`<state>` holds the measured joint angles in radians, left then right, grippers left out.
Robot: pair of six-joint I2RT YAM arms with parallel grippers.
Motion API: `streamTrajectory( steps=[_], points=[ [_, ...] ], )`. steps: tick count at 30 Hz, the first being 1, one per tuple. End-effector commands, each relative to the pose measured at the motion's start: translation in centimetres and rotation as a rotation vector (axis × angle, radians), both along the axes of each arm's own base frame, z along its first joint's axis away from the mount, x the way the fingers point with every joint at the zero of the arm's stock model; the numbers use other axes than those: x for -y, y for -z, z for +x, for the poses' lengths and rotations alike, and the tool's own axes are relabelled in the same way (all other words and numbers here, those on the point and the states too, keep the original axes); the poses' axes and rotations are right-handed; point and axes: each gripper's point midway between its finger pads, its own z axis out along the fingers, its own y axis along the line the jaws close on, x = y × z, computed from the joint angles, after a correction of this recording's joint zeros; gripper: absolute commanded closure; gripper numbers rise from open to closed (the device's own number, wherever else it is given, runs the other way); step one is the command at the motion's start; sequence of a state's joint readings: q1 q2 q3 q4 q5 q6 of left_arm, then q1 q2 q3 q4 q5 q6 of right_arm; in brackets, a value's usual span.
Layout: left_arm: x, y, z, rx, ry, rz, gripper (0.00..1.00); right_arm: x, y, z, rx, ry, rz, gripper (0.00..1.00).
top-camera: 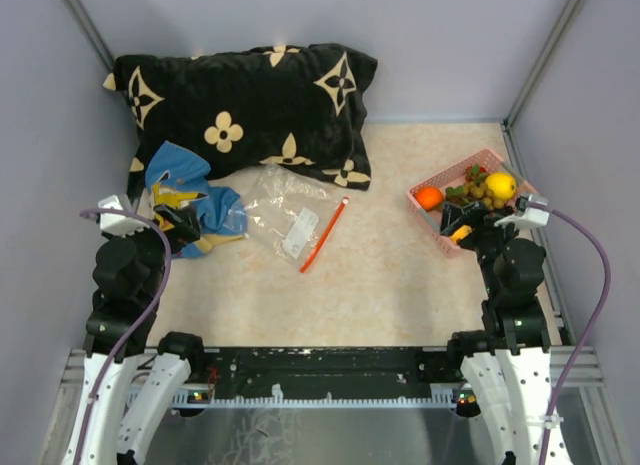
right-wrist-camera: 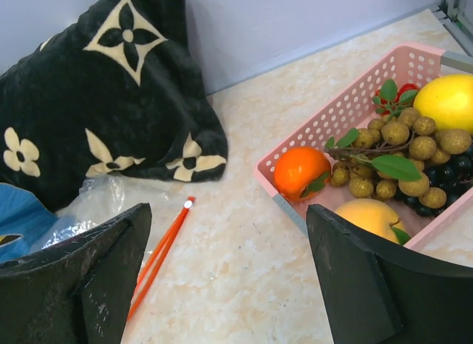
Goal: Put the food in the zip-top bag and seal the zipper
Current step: Pick up the zipper food storage bag at the center of the board.
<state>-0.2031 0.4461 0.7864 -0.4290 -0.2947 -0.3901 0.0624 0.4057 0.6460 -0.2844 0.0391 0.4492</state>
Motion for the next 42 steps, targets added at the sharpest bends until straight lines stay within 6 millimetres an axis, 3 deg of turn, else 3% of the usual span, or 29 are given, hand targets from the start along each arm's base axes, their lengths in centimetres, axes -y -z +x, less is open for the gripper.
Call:
streamTrajectory(
  steps=[1,6,16,28,36,42],
  points=[
    [0.2,-1.5,-0.8,0.04,0.023,0.015,0.0,-0.2,-1.5,-0.4,0.049,-0.014,0.003,0.14],
    [0.6,-1.0,-1.0,0.017,0.057,0.048,0.01,-0.5,-1.1,-0.2,0.041,-0.031,0.006,0.14],
    [3.8,0.8,-0.8,-0.031,0.271,0.134,0.01,-2.9,0.4,1.0,-0.003,-0.164,0.01,0.14],
    [7.8,4.1,0.7,-0.131,0.473,0.099,0.01,-7.2,4.4,2.9,-0.113,-0.39,0.124,0.2],
    [10.3,8.3,2.0,-0.288,0.595,0.045,0.02,-11.0,7.8,3.9,-0.187,-0.491,0.179,0.23],
    [12.1,11.6,3.0,-0.423,0.648,-0.012,0.05,-14.6,8.7,5.3,-0.187,-0.53,0.2,0.24]
  ],
)
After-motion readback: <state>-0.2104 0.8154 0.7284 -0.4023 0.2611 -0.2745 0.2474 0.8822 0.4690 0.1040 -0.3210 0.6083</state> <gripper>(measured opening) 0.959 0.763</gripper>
